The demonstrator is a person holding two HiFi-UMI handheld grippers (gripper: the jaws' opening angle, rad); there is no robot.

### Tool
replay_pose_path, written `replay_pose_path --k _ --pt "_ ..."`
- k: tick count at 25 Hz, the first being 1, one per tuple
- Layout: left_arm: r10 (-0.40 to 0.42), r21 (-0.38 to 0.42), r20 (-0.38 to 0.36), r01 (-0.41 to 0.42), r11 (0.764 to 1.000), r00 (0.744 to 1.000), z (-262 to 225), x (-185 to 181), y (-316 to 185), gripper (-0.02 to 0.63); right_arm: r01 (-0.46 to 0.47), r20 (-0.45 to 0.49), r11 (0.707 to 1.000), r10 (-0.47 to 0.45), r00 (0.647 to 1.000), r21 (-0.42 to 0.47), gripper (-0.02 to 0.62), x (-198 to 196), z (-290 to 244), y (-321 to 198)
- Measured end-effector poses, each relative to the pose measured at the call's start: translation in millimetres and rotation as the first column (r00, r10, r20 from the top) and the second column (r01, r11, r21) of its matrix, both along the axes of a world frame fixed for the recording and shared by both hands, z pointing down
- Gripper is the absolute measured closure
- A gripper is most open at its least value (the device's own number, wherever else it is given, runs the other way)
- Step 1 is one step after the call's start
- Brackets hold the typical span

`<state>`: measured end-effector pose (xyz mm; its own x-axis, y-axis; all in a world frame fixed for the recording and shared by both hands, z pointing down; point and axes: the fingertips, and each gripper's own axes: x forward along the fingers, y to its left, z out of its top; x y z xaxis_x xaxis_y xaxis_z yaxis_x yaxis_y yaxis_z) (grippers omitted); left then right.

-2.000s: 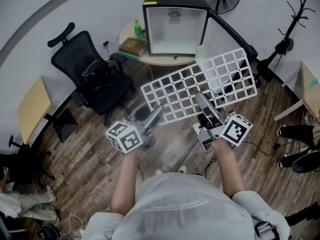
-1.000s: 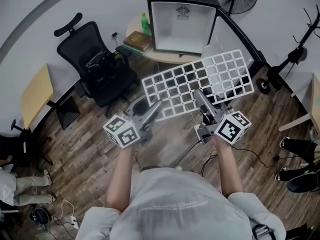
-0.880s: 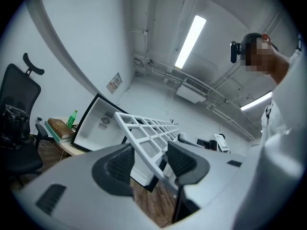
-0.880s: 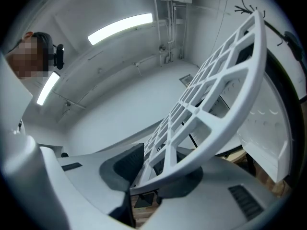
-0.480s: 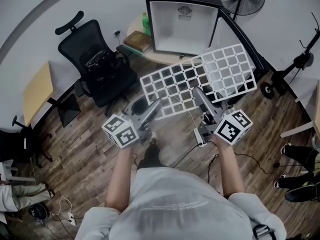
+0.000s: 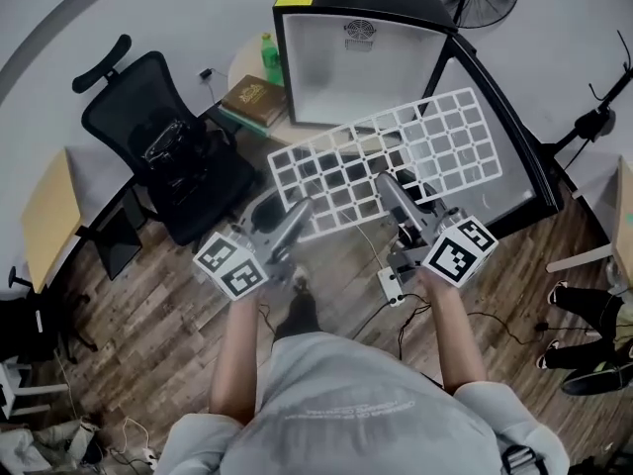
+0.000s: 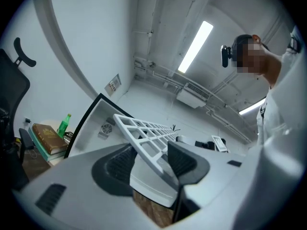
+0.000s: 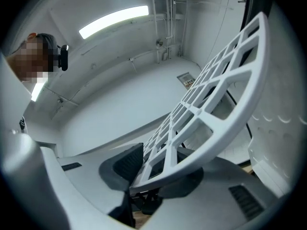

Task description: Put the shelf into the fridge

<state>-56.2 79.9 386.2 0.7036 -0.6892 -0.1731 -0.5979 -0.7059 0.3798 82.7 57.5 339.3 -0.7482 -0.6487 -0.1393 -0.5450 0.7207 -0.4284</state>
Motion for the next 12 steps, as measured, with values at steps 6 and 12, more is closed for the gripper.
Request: replay_pose_path --k 6,12 --pt "0.034 0.017 -0.019 -0.034 0.999 0.999 -13 -37 -89 0.403 -0.029 0.009 0.999 0.029 1.000 -0.017 0.485 -35 -9 -87" --pt "0.062 0.011 -0.025 -0.062 0.998 0.998 -20 -65 -159 0.403 -0.066 0.028 0.997 0.067 0.997 -0.030 0.484 -62 -14 -152"
